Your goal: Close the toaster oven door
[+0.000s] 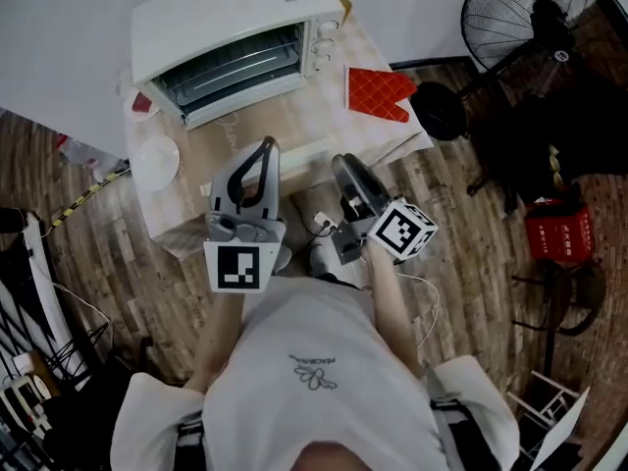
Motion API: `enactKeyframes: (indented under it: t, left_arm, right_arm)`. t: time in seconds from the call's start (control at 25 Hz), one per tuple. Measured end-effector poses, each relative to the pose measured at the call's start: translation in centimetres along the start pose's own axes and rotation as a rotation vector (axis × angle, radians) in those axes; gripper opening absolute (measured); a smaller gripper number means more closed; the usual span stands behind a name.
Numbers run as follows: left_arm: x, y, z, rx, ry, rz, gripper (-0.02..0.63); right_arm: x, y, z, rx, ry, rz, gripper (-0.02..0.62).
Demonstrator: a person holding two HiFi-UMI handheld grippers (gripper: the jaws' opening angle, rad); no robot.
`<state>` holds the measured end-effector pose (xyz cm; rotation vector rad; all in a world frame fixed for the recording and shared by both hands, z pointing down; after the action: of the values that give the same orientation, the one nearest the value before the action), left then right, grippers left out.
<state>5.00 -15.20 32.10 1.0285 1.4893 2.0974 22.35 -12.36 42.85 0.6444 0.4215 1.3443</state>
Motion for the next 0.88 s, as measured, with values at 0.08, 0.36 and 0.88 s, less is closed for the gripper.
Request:
enactKeyframes:
  t: [0.08,0.36,0.88]
  left_arm:
    - [0.4,0.1,-0.4,-0.015,-0.016,-0.014,0.015]
    - [1.4,0.3,-1.7,-0.029,-0.088,-0.027,0.015]
    - [2.5,1.1,-3.0,-0.032,-0.161,-0.070,0.015]
  right_arm:
    - [-0.4,1.2,0.8,-0.076,-0.006,-0.024,0.123]
    - [-1.6,5.2,3.6,-0.177,0.039,-0.130,0.123]
    - [-3.2,10.0,9.7,-0.263,0.196,-0.227,0.117]
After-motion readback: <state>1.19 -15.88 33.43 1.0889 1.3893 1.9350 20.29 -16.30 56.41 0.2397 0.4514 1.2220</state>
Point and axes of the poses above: the fingertips, and each gripper's own axes: x backward along the fingers, z to its right, y out of its underside, the point moved 5 cm from there along x, backward along the fingers, and after that the axes turned 11 degrees about z, right-handed, at the moved point
